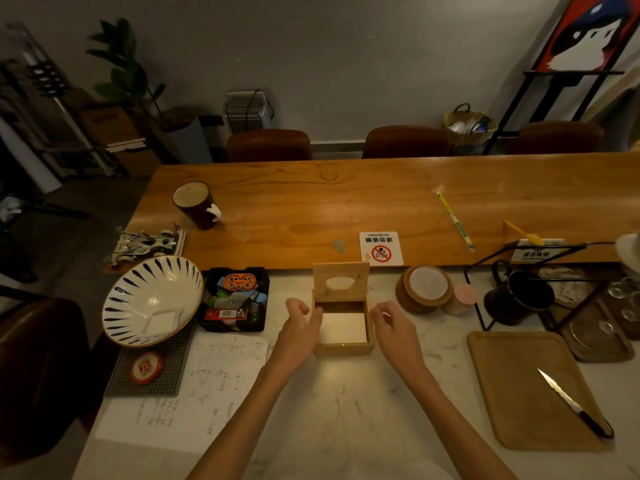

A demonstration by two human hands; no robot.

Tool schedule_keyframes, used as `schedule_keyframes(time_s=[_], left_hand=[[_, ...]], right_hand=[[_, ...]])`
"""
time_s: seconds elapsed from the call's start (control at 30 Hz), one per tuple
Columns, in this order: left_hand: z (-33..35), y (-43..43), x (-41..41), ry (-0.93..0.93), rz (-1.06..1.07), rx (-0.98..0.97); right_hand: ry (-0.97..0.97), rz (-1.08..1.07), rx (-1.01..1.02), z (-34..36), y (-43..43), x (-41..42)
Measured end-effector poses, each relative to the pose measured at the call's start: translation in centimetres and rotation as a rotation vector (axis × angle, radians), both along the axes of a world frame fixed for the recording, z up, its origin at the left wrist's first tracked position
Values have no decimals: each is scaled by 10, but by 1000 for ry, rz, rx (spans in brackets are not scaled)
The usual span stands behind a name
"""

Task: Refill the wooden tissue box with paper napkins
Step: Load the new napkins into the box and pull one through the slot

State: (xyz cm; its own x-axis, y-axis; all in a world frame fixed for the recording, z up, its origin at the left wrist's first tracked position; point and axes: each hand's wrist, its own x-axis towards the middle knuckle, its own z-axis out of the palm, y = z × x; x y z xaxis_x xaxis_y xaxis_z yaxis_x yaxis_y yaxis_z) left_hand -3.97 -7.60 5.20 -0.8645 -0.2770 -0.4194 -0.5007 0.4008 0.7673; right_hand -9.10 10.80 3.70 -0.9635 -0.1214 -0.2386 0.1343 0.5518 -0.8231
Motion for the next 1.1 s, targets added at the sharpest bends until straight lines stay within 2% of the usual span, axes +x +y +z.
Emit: schedule_keyframes(time_s=[0.07,0.13,0.23,0.33,0.67,0.77,0.87,1.0,1.1], left_hand=[[-2,-2,-4,-18,132,265],[-12,-4,-10,-84,157,523],[-12,-3,-10,-155,153,680],[-9,3,-1,-185,131,773],[-28,6,25,-213,111,830],[-16,-11,7,-327,139,695],[0,-29,-20,-478,75,559],[18,-40,-47,-606,3,708],[19,-46,-49,-612,10,748]], right_hand=[[-248,-138,-264,1,0,-2],[-528,-172,-463,5,-4,-4],[-566,-64,-450,21,-8,-1],[-592,-89,-424,17,2,9],[-613,-94,-453,-2,17,36],[-704,-44,-443,-5,30,17],[-817,-46,-429,0,40,-15],[-1056,9,-464,13,30,-50],[-1058,124,-430,22,28,-58]])
